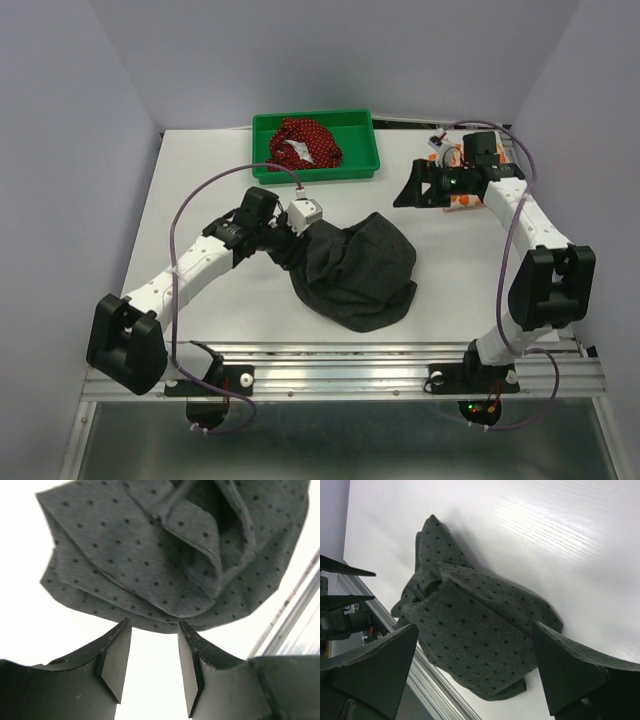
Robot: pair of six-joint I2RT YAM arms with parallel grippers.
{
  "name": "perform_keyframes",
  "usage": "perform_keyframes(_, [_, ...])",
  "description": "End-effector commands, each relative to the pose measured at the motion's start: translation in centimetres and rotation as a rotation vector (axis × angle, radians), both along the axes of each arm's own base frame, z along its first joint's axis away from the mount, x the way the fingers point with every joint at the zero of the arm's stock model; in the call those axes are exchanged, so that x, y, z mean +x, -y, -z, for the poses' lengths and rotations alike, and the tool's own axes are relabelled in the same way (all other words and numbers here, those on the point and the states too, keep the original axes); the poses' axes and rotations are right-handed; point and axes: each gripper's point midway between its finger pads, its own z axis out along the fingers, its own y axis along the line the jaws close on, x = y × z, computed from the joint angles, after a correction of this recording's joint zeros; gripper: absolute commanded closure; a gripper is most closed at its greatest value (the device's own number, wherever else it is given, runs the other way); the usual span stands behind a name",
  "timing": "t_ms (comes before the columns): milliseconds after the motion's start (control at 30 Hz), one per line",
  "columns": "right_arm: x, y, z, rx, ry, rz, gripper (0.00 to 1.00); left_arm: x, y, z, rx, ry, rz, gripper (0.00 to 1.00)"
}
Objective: Fold and stack the skirts
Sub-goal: Move the skirt to the center of the board, then flatten the skirt out
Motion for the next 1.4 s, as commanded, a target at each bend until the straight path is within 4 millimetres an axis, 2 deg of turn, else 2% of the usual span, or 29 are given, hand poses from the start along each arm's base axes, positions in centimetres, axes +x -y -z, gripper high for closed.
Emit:
perform_keyframes(0, [0.5, -4.4, -2.4, 0.039, 0.052, -0.078, 0.00, -1.7, 0.9, 0.2, -0.034, -0.042, 0.089, 0.47])
perform_keyframes(67, [0.5, -5.5, -2.1, 0.011, 0.062, -0.106, 0.00, -2.3, 1.2, 0.7, -0.031, -0.055, 0.118, 0.47])
perform_keyframes(100, [0.6, -5.8, -1.1, -0.018, 0.041, -0.109, 0.00, -2.3, 1.3, 0.9, -0.024, -0.048, 0.119, 0.48])
perform_keyframes(133, [0.2, -7.0, -0.8, -0.037, 0.042, -0.144, 0.01, -2.7, 1.7, 1.0, -0.019, -0.048, 0.133, 0.48])
perform_keyframes(267, [0.4, -8.5, 0.3, -0.107, 0.021, -0.155, 0.04, -3.5, 3.0, 1.1, -0.003, -0.020, 0.168, 0.49])
perform_keyframes(300, [0.9, -8.1, 0.8, -0.139, 0.016, -0.140, 0.05, -3.5, 3.1, 1.3, 0.016, -0.004, 0.167, 0.49])
perform_keyframes(400, [0.7, -8.3, 1.6, -0.188, -0.018, -0.144, 0.12, -4.2, 4.1, 1.8, 0.037, 0.013, 0.192, 0.51])
perform_keyframes(433, [0.7, -8.2, 2.0, -0.198, -0.030, -0.150, 0.18, -4.2, 4.2, 2.0, 0.041, 0.009, 0.190, 0.51])
perform_keyframes(567, [-0.2, -8.0, 2.6, -0.236, -0.064, -0.168, 0.30, -3.0, 4.5, 2.3, 0.051, 0.034, 0.151, 0.56])
perform_keyframes(767, [-1.5, -7.0, 2.7, -0.276, -0.074, -0.189, 0.37, -1.9, 5.2, 2.3, 0.040, 0.047, 0.131, 0.61])
perform_keyframes(833, [-2.0, -6.8, 2.3, -0.279, -0.064, -0.201, 0.39, -1.4, 5.3, 2.6, 0.052, 0.051, 0.117, 0.69])
perform_keyframes(933, [-3.0, -6.4, 2.3, -0.295, -0.059, -0.224, 0.48, -0.6, 5.8, 2.9, 0.059, 0.057, 0.112, 0.85])
perform_keyframes(1000, [-3.6, -6.1, 2.1, -0.302, -0.055, -0.237, 0.57, 0.0, 5.9, 2.5, 0.055, 0.070, 0.096, 1.00])
perform_keyframes(1067, [-3.9, -5.6, 1.8, -0.320, -0.040, -0.237, 0.61, 0.4, 5.7, 1.9, 0.047, 0.082, 0.076, 1.00])
perform_keyframes(1200, [-4.1, -4.0, 1.0, -0.396, 0.018, -0.201, 0.63, 2.5, 3.4, 0.0, 0.028, 0.109, -0.038, 1.00])
perform_keyframes(1233, [-4.0, -3.8, 0.8, -0.407, 0.031, -0.197, 0.67, 3.0, 2.8, -0.6, 0.026, 0.117, -0.060, 1.00])
perform_keyframes(1333, [-3.9, -2.9, -0.2, -0.448, 0.089, -0.183, 0.83, 4.9, 0.4, -3.8, -0.003, 0.180, -0.154, 1.00])
perform_keyframes(1367, [-3.8, -2.7, -0.5, -0.458, 0.103, -0.177, 0.92, 5.4, 0.1, -5.0, -0.012, 0.203, -0.170, 1.00])
